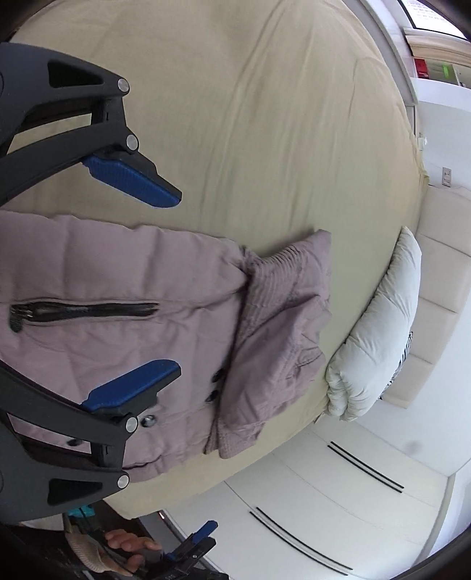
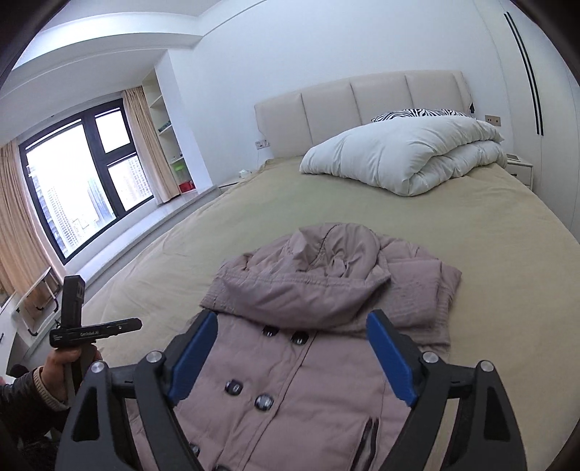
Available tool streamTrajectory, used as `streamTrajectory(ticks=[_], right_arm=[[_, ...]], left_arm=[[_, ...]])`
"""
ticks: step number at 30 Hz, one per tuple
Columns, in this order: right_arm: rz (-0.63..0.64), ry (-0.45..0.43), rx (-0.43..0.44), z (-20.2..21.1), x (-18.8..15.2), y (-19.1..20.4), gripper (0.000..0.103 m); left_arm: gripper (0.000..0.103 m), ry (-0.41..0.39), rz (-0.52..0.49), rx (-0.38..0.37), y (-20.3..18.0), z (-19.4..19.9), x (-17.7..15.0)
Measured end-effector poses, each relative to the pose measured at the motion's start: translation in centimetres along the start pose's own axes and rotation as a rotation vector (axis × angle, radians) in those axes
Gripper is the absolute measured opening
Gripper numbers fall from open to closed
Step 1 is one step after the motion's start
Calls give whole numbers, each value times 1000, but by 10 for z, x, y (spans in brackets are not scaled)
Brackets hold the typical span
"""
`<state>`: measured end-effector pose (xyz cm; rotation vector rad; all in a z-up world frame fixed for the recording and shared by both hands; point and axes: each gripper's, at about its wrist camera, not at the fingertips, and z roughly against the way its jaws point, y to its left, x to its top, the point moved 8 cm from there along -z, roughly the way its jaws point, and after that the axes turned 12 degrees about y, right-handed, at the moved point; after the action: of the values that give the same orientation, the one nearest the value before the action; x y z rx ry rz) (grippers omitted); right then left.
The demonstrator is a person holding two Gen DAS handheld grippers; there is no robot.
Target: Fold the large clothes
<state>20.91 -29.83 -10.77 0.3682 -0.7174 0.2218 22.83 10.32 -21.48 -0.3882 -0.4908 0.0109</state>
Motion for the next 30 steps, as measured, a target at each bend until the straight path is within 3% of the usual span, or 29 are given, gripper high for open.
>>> streamTrajectory(ticks=[6,15,23,30], right_arm=[[-131,55,-32,51,-74,-15,87],[-353,176,-54,67,-191,-40,87],[-471,241,-12,67,-252,-52,86],[-533,256,58,68,-274,-56,83]], left_arm=[[86,83,6,6,16,17,-68],[86,245,-26,14,27,15,-158],[86,378,-6,-39,37,-4,-225],[86,444,5,-122,33,-28,-245]])
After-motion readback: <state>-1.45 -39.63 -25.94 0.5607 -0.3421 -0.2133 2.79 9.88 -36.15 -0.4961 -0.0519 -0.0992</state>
